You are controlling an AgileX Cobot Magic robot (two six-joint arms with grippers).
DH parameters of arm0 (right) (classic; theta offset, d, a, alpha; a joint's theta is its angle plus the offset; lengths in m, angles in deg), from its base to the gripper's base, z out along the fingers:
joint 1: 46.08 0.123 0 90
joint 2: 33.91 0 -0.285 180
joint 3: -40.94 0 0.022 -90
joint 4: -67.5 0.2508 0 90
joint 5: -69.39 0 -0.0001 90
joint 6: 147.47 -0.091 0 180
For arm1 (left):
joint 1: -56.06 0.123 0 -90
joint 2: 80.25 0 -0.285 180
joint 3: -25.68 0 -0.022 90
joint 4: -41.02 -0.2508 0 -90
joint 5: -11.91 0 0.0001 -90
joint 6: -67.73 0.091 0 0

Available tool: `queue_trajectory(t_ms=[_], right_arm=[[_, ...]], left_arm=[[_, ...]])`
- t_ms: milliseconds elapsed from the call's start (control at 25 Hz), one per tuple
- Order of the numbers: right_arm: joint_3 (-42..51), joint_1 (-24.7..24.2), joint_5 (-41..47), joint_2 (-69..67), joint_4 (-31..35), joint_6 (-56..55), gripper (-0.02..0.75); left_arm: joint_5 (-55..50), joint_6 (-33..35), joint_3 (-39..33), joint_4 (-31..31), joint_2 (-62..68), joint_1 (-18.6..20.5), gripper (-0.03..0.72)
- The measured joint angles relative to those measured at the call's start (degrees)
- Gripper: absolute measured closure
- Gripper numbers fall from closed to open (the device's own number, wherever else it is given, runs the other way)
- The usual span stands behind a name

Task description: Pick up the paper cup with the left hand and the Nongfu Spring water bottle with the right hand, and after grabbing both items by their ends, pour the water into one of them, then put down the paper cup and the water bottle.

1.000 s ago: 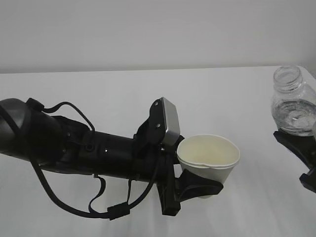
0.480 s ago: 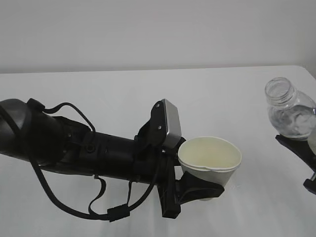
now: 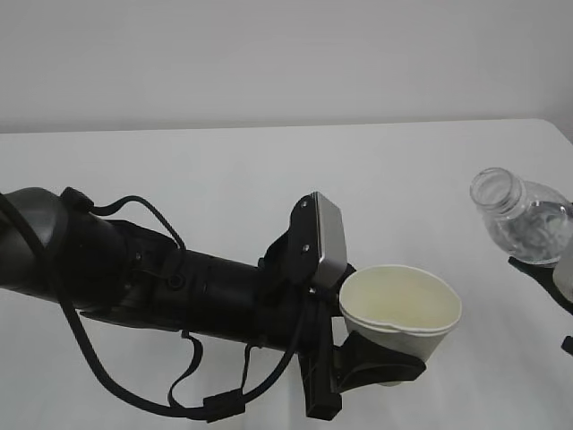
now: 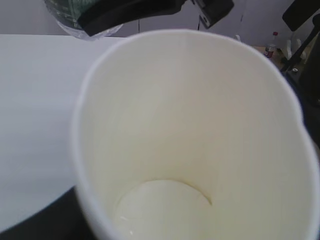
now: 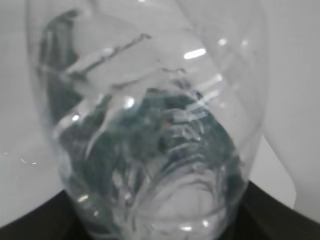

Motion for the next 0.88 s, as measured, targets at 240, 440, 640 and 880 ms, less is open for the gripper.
queue_trajectory(t_ms=[240,440,640,880], right_arm=[[0.00,0.00,0.39,0.00,0.00,3.56,0.301],[0.00,0.00,0.48,0.00,0.00,5.85,0.301],[0.00,0.00,0.48,0.00,0.00,9.37,0.301],[0.00,0.00,0.48,0.00,0.00,11.78,0.301]], left_arm=[[0.00,0.00,0.00,0.00,0.00,-0.38,0.267],[0.00,0.00,0.00,0.00,0.00,-1.14,0.267],[0.00,0.00,0.00,0.00,0.00,-1.21,0.267],[0.00,0.00,0.00,0.00,0.00,-1.21,0.267]])
